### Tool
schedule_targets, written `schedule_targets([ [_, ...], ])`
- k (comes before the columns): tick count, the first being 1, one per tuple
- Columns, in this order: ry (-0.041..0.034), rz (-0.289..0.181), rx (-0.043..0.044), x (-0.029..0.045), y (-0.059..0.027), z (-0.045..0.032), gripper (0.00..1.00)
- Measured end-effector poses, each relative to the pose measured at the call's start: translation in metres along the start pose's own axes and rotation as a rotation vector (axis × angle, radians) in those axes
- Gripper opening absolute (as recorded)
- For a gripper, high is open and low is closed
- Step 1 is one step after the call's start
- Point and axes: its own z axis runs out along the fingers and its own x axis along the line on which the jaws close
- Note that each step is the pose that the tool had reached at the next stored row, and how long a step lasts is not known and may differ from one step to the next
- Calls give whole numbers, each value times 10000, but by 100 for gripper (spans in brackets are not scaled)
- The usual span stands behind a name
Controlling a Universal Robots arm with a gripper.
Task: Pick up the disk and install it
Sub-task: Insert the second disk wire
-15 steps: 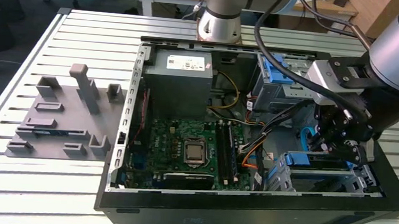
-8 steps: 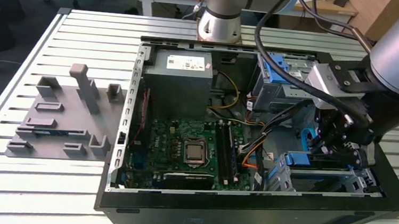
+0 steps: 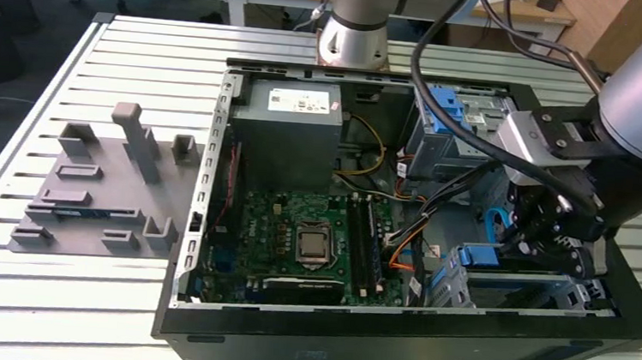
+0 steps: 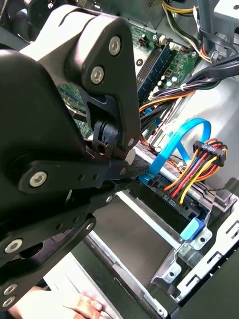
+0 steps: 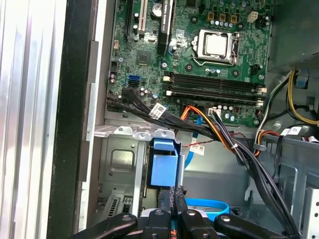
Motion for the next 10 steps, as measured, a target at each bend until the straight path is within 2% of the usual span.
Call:
schedule_targets([
  [10,-4,16,1,12,-13,18,15],
])
